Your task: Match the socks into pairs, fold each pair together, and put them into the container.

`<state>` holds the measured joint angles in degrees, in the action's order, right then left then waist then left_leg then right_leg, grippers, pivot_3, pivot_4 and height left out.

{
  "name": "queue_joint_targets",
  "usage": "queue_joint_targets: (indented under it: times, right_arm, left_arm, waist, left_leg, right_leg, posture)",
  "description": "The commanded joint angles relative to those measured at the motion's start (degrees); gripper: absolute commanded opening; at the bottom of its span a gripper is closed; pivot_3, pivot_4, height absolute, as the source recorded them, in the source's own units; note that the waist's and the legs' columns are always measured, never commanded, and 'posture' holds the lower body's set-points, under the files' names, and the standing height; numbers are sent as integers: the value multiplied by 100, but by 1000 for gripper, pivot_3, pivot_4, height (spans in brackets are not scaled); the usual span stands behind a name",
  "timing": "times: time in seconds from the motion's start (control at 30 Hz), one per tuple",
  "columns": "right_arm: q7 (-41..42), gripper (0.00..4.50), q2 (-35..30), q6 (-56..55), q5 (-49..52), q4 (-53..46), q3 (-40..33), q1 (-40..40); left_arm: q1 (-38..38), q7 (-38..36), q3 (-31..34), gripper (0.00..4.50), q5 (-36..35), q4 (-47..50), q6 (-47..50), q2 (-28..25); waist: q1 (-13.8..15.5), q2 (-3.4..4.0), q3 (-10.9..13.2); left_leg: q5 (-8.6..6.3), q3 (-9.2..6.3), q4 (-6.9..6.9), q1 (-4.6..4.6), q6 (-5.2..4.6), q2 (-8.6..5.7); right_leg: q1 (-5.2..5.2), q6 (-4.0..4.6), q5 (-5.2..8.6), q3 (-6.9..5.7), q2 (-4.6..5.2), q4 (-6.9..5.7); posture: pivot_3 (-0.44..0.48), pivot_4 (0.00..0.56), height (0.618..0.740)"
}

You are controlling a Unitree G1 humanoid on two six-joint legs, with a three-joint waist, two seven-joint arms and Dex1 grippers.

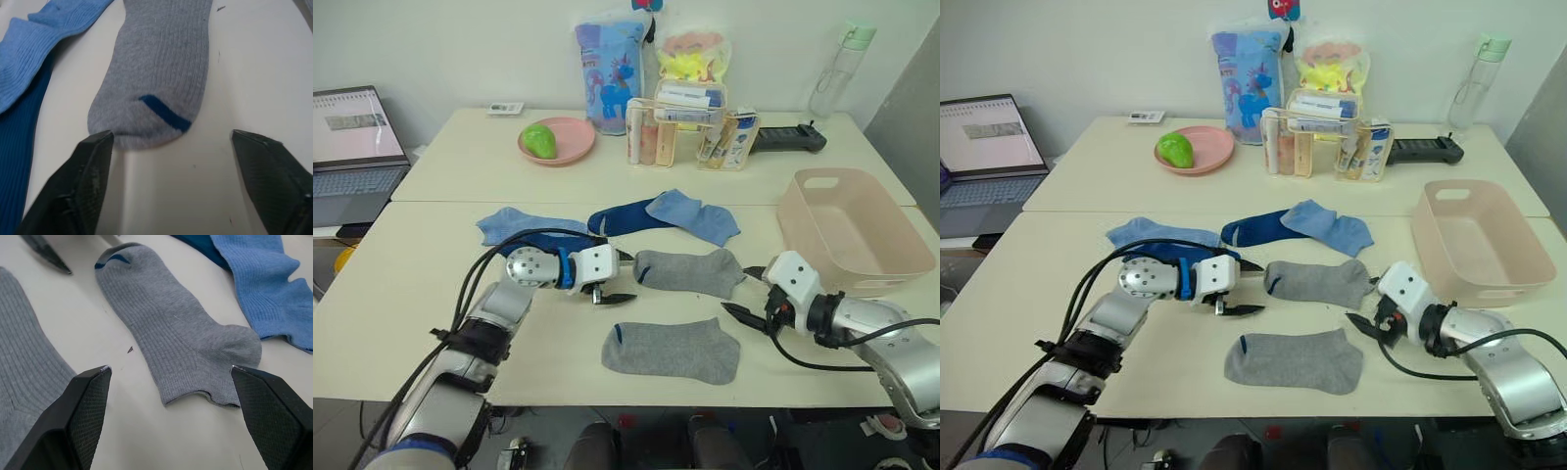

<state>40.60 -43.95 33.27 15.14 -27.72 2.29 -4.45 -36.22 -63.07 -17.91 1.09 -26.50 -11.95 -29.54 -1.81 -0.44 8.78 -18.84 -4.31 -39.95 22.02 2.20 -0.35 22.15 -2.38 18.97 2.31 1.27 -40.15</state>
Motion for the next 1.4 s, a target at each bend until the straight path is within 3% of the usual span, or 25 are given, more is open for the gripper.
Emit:
queue_joint_targets:
  times: [0.03, 0.23, 0.33, 0.4, 0.5, 0.83, 1.07, 1.23, 1.4]
  right_arm:
    - [155, 4204, -25, -557, -296, 365, 183, -140]
    - [313, 4204, 62, -848, -567, 1029, 436, -530]
    - [460, 4204, 137, -1358, -958, 1830, 799, -999]
    - [543, 4204, 148, -1601, -1131, 2138, 925, -1150]
    - [662, 3535, 181, -1769, -1190, 2402, 958, -1262]
    - [1012, 143, 112, -1815, -982, 2380, 792, -1269]
    - [1182, 64, 50, -276, -50, 1121, 297, -1118]
    - [988, 64, -17, 2016, 1261, -119, -246, -1167]
    - [566, 64, 175, 3637, 2117, -345, -592, -1490]
  left_arm:
    - [-209, 36, -132, 2727, 205, -249, -10, 181]
    - [-358, 84, -141, 837, 352, -566, 9, 325]
    - [-399, 104, -160, 12, 421, -646, -73, 354]
    - [-399, 87, -166, 12, 439, -654, -110, 353]
    - [-372, 74, -140, 0, 443, -613, -80, 345]
    - [-279, -381, -90, 0, 193, 16, 543, 212]
    - [-12, -994, -5, 0, -254, 1302, 1760, -216]
    - [56, -1274, 309, 0, -1055, 2580, 3849, -688]
    - [44, -1955, 179, 0, -1780, 3273, 5352, -1348]
  waist:
    - [0, -4, 2]
    - [4, -5, 3]
    - [-7, -7, 3]
    - [-3, -7, 3]
    - [-2, -9, 2]
    - [-1, -9, 2]
    - [-4, -9, 3]
    - [-1, -10, 5]
    - [-14, -11, 6]
  left_leg:
    - [1, -1, 0, 0, 0, 0]
    - [4, 0, -4, -2, -1, -1]
    - [5, 0, -5, -2, 0, 0]
    - [5, 3, -6, -7, 0, -2]
    - [7, 0, -6, -6, 2, 2]
    - [12, 1, -9, -6, 11, 1]
    - [15, -7, -8, 1, 16, 4]
    - [11, -22, -8, 11, 9, 5]
    - [5, -26, -8, 10, -1, 4]
  right_leg:
    - [0, 0, 0, -1, 0, 0]
    - [-1, 0, 0, -1, 1, -5]
    - [-1, 0, 0, 0, 3, -6]
    - [-2, 0, 0, 1, 2, -11]
    - [-1, 0, 0, -1, 3, -11]
    - [-1, 0, 0, 0, 6, -15]
    - [7, 0, 0, 0, 5, -17]
    - [7, 0, 0, 5, 7, -15]
    - [3, 0, 0, 3, 6, -13]
  posture:
    - [0, 150, 703]
    - [0, 150, 703]
    - [0, 150, 703]
    - [0, 150, 703]
    - [0, 150, 703]
    - [0, 150, 703]
    - [0, 150, 703]
    - [0, 150, 703]
    - [0, 150, 703]
